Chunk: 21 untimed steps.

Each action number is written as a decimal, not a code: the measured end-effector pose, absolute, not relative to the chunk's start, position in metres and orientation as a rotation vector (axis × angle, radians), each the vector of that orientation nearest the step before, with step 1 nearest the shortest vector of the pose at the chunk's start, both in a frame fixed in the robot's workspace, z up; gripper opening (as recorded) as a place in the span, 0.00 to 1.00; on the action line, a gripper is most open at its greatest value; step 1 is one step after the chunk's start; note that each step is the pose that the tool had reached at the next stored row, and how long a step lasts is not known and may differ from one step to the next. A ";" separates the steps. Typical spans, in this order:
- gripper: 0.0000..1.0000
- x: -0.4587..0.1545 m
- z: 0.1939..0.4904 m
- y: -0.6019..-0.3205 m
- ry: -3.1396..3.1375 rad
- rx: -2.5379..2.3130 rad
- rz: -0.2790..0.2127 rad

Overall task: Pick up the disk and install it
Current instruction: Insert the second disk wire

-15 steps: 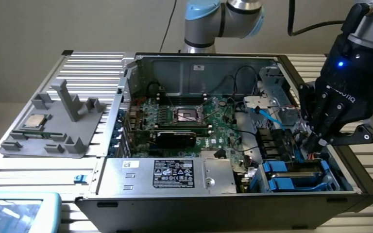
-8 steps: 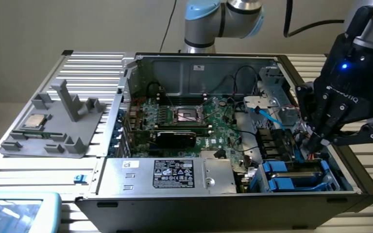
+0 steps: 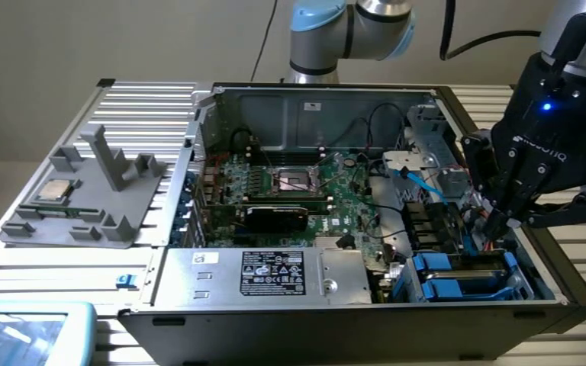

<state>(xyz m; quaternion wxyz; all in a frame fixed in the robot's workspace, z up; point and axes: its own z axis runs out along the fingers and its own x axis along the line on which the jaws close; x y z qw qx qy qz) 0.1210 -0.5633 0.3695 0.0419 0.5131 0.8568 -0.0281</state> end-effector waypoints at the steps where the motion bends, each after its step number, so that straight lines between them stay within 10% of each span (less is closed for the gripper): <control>1: 0.11 0.121 0.369 -0.563 2.622 1.570 -0.086; 21: 0.11 0.120 0.369 -0.563 2.833 1.183 -0.089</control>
